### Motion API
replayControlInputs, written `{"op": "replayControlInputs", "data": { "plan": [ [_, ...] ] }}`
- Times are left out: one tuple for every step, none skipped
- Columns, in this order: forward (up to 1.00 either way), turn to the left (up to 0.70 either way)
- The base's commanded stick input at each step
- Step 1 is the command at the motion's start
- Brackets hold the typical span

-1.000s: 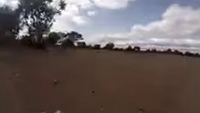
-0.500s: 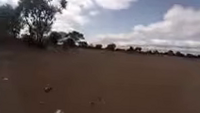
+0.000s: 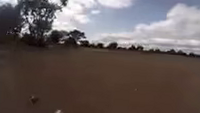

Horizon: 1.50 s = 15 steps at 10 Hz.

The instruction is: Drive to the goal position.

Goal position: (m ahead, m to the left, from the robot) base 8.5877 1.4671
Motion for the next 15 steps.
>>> {"op": "replayControlInputs", "data": {
  "plan": [
    [0.70,0.00],
    [0.70,0.00],
    [0.70,0.00],
    [0.70,0.00],
    [0.70,0.00],
    [0.70,0.00],
    [0.70,0.00],
    [0.70,0.00],
    [0.70,0.00],
    [0.70,0.00],
    [0.70,0.00],
    [0.70,0.00],
    [0.70,0.00],
    [0.70,0.00],
    [0.70,0.00]
  ]
}}
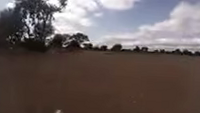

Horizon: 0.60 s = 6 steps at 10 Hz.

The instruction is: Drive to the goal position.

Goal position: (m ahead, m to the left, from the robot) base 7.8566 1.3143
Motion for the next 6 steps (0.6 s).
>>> {"op": "replayControlInputs", "data": {
  "plan": [
    [0.70,0.00],
    [0.70,0.00],
    [0.70,0.00],
    [0.70,0.00],
    [0.70,0.00],
    [0.70,0.00]
  ]
}}
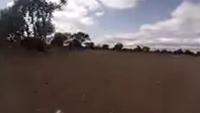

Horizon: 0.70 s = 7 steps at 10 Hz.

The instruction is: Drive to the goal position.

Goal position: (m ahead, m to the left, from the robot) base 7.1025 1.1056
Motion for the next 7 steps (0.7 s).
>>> {"op": "replayControlInputs", "data": {
  "plan": [
    [0.70,0.00],
    [0.70,0.00],
    [0.70,0.00],
    [0.70,0.00],
    [0.70,0.00],
    [0.70,0.00],
    [0.70,0.00]
  ]
}}
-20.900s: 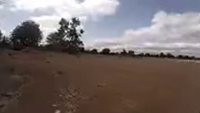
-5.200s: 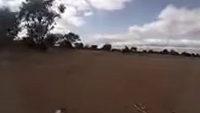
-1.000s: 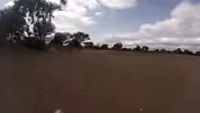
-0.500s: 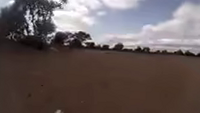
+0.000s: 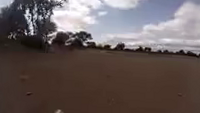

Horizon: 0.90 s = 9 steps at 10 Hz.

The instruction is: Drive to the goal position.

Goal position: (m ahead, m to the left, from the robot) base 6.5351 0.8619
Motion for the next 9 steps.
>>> {"op": "replayControlInputs", "data": {
  "plan": [
    [0.70,0.00],
    [0.70,0.00],
    [0.70,-0.04],
    [0.70,-0.20],
    [0.70,-0.24],
    [0.70,0.00],
    [0.70,0.00],
    [0.70,0.00],
    [0.70,0.00]
  ]
}}
